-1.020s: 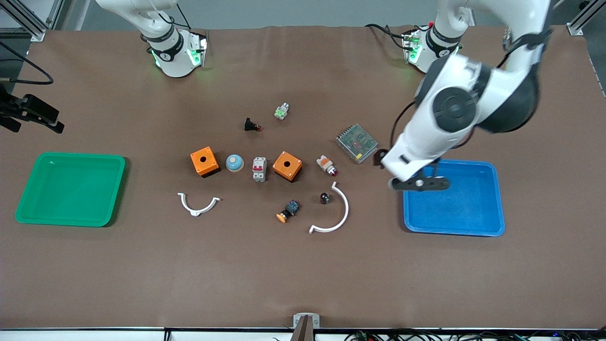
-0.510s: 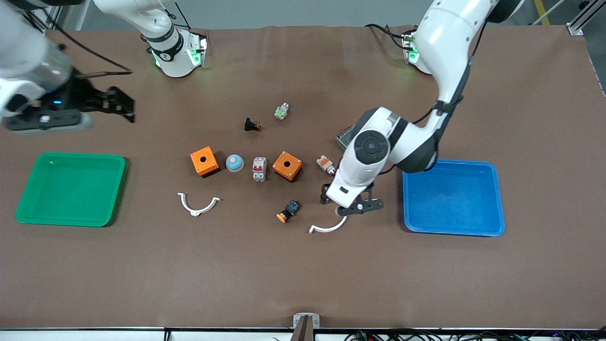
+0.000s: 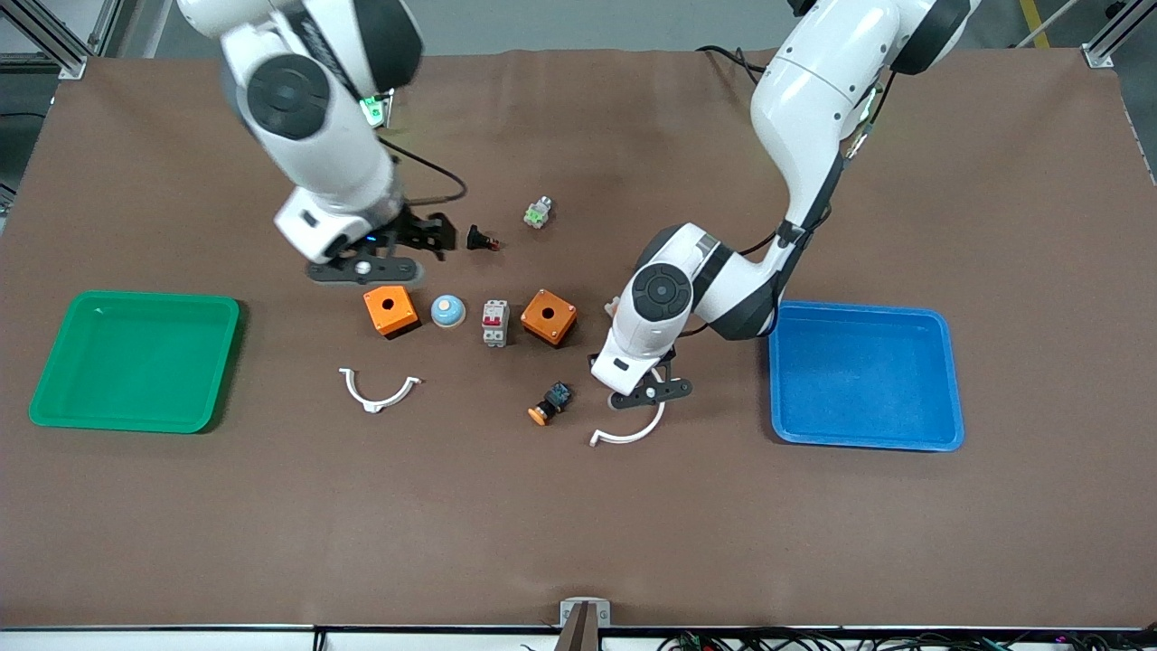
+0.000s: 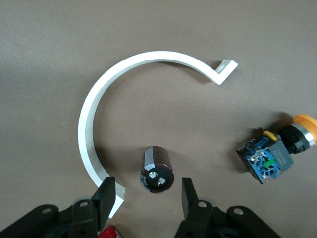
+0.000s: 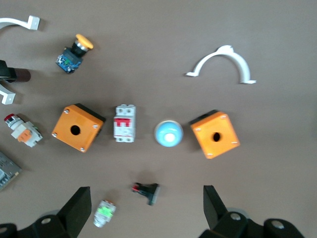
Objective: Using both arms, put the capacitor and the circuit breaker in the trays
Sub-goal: 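Grasp the capacitor with the left gripper while the right gripper grasps the breaker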
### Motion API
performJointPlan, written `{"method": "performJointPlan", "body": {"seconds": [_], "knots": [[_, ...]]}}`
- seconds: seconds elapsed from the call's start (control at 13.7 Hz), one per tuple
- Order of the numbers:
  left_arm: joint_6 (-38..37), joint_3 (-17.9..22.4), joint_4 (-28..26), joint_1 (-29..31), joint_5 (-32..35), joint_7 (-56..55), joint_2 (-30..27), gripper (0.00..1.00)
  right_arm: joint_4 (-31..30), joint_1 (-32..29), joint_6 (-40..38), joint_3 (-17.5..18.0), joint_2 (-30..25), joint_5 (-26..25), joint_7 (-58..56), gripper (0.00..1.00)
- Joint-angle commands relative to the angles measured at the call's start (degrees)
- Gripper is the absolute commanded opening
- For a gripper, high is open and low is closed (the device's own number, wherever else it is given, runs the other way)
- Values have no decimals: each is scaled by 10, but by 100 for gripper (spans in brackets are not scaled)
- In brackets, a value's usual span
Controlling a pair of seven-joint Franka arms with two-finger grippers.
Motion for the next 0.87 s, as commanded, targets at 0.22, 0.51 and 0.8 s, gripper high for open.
{"method": "performJointPlan", "body": {"seconds": [0.22, 0.51, 0.8], "knots": [[17, 8, 16, -13, 6, -7, 12, 60, -8, 23, 93, -7, 89, 12, 40, 100], [22, 9, 16, -15, 10, -4, 22, 58, -60, 23, 197, -7, 111, 14, 40, 100], [49, 8, 16, -14, 30, -5, 39, 56, -90, 24, 266, -6, 139, 15, 40, 100]]}}
